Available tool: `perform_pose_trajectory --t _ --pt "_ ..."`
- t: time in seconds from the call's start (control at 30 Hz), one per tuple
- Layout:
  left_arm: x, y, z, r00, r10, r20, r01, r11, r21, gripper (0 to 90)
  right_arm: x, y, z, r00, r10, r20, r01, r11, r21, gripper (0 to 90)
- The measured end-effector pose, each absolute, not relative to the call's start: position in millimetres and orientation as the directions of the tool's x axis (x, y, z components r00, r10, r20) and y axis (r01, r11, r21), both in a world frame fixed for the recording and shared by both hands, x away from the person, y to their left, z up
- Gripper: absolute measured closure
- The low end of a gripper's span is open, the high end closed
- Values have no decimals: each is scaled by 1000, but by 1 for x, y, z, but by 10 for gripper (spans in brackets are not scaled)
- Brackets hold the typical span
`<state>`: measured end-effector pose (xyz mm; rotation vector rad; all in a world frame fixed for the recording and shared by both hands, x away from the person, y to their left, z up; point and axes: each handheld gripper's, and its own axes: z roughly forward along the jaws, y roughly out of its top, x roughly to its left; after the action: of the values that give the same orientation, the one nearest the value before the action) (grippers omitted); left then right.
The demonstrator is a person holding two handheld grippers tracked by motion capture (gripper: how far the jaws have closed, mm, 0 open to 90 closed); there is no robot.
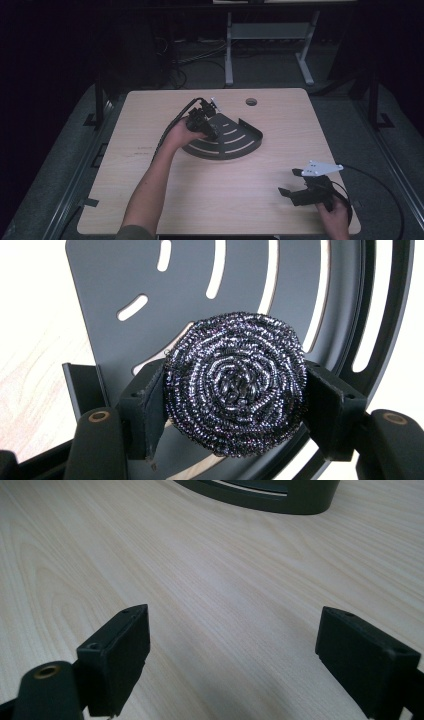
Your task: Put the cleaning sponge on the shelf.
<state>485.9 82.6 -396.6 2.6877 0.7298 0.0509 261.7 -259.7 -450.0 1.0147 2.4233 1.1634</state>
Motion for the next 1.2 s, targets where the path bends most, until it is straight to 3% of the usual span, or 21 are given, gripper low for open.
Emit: perform_pose_trajectory --t 1.2 --pt "491 69 -421 863 501 -73 499 -817 291 322 262 -260 -450 -718 694 63 481 428 765 138"
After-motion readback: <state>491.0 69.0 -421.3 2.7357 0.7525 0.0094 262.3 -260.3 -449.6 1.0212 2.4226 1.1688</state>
